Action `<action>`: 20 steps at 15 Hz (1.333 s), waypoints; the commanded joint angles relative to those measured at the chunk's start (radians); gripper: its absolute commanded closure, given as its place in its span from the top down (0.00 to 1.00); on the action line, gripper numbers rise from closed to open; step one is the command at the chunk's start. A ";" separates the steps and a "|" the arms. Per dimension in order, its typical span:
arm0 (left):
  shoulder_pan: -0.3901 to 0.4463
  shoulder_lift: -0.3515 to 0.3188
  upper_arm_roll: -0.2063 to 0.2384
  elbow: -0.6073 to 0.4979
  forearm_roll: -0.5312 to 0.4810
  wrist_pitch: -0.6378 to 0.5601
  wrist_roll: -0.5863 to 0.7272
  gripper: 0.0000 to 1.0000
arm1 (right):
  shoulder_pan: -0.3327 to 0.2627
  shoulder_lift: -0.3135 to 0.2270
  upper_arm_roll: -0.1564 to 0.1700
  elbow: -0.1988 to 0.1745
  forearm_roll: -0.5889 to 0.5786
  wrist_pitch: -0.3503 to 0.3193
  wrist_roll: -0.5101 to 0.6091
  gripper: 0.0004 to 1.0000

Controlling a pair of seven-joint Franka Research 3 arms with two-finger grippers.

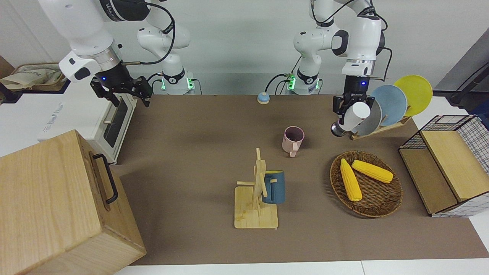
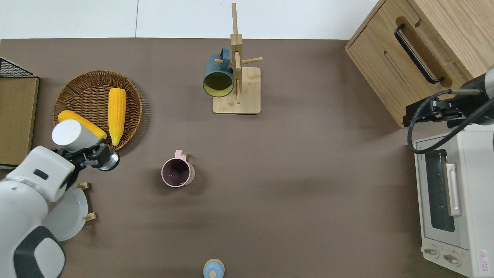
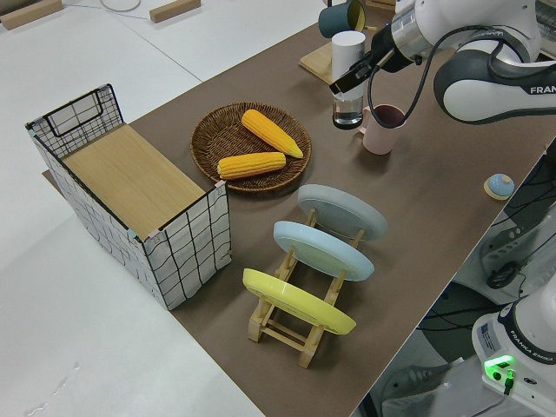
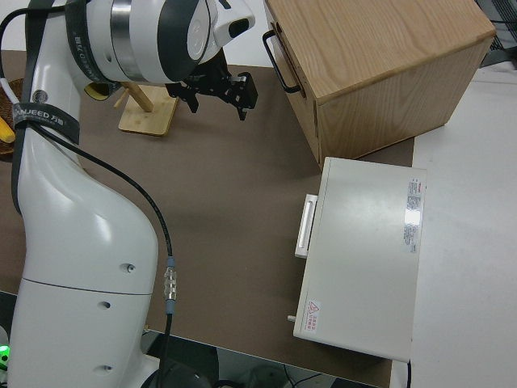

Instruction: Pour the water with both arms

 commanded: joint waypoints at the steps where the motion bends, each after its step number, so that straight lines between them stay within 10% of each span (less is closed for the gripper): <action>1: 0.106 0.088 -0.003 0.191 0.002 0.001 0.097 0.00 | -0.006 -0.022 0.003 -0.027 0.010 0.005 -0.018 0.99; 13: 0.341 0.407 -0.002 0.720 -0.015 -0.146 0.358 0.00 | -0.006 -0.022 0.003 -0.029 0.010 0.005 -0.017 0.99; 20: 0.427 0.561 0.001 0.849 -0.117 -0.180 0.499 0.00 | -0.006 -0.022 0.003 -0.027 0.010 0.005 -0.018 0.99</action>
